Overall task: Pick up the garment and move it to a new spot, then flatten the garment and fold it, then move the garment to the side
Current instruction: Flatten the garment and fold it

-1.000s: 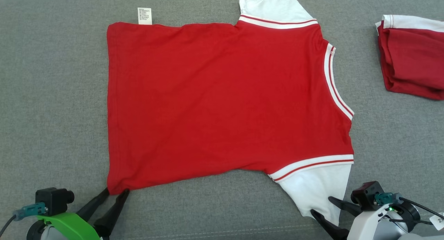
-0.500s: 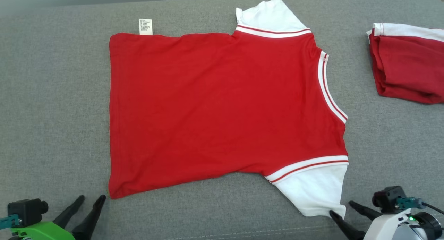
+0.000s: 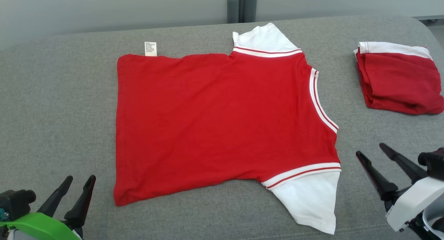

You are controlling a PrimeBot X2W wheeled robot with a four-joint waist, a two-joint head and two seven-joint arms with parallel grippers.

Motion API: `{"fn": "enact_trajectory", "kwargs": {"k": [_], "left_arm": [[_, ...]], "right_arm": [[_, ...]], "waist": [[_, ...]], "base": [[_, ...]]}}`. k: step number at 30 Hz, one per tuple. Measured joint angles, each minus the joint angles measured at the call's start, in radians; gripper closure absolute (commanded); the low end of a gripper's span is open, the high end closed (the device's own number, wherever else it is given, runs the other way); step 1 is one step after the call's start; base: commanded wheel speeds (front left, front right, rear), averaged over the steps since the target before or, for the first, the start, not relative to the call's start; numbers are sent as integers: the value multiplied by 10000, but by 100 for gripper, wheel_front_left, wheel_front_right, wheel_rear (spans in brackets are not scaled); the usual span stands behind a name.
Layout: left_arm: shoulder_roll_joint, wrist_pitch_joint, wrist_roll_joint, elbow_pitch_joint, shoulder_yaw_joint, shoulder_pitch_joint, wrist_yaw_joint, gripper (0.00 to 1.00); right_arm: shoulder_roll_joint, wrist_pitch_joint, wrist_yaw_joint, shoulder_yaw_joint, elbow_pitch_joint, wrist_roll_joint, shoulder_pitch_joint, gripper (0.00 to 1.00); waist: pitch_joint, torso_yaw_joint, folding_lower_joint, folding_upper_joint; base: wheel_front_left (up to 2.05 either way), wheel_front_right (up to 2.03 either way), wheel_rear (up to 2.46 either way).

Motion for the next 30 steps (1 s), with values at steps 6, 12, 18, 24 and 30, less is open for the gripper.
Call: {"fn": "enact_trajectory", "kwargs": {"k": [6, 12, 18, 24, 30], "left_arm": [[-259, -176, 249, -232, 362, -363, 303, 0], [-821, -257, 408, -382, 617, -661, 552, 0], [-1726, -263, 851, 8, 755, -914, 890, 0], [-2121, -265, 1294, 251, 1227, -911, 1020, 0], [-2592, -263, 1730, 403, 1243, -908, 1011, 0]], "right_arm": [[303, -984, -77, -631, -207, -594, -541, 0], [1145, -1906, -150, -619, 136, -1141, -864, 0], [2109, -2324, -153, -608, 1336, -1383, -1175, 0], [2514, -2403, -161, -660, 2069, -1866, -1174, 0], [2930, -2422, -163, -901, 2621, -2280, -1169, 0]], "waist": [[-339, 26, 0, 0], [-503, 116, 0, 0], [-693, 133, 0, 0], [-771, 184, 0, 0], [-798, 266, 0, 0]], "base": [[0, 0, 0], [0, 0, 0], [0, 0, 0], [0, 0, 0], [0, 0, 0]]}}
